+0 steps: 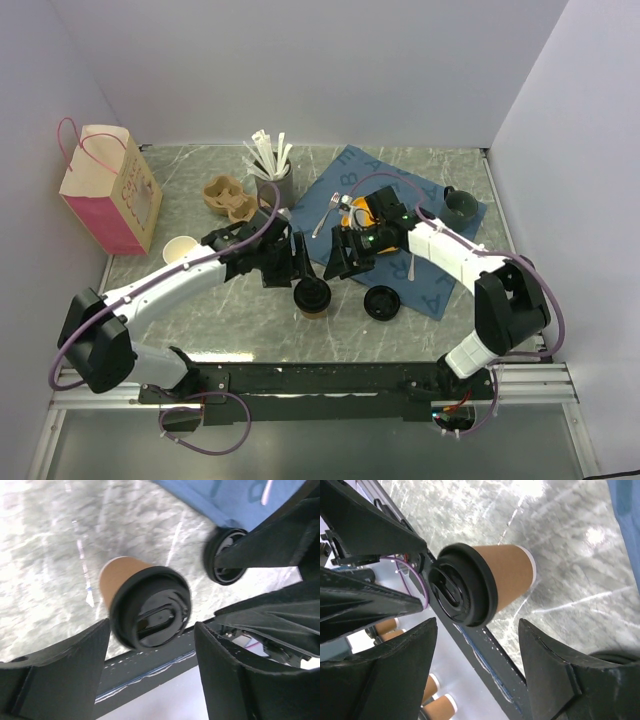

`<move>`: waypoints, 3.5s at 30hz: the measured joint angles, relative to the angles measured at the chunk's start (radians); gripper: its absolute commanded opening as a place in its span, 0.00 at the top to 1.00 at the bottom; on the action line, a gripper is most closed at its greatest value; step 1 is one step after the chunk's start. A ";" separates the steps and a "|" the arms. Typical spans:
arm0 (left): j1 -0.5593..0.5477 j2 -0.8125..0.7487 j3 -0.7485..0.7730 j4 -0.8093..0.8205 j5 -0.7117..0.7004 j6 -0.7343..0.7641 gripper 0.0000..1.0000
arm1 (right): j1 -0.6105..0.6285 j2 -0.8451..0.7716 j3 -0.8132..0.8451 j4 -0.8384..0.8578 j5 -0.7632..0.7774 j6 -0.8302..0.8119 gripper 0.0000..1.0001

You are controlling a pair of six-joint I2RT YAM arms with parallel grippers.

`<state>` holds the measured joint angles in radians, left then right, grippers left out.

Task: Pack the takeout coffee

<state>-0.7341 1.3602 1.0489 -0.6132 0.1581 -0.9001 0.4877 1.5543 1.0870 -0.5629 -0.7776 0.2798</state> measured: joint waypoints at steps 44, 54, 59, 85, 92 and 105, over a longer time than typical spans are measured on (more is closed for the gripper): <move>0.005 -0.091 -0.137 0.002 -0.075 -0.051 0.45 | 0.080 0.169 0.021 0.029 -0.035 -0.008 0.45; 0.030 -0.083 0.017 -0.129 -0.104 -0.027 0.50 | 0.082 0.169 0.021 0.033 -0.036 -0.007 0.45; 0.031 -0.084 -0.042 -0.119 -0.098 -0.030 0.51 | 0.083 0.169 0.021 0.034 -0.037 -0.004 0.44; 0.041 -0.040 -0.190 0.048 -0.030 -0.040 0.54 | 0.081 0.169 0.000 0.069 -0.050 0.008 0.46; 0.040 -0.066 -0.233 0.092 -0.032 -0.076 0.50 | 0.078 0.169 -0.008 0.084 -0.061 0.013 0.46; 0.028 -0.075 -0.037 -0.121 -0.118 -0.063 0.32 | 0.092 0.166 0.118 -0.032 0.032 -0.001 0.20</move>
<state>-0.7063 1.2850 1.0115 -0.7338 0.0399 -0.9634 0.5800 1.7206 1.2053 -0.5949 -0.7460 0.2790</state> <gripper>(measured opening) 0.662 0.748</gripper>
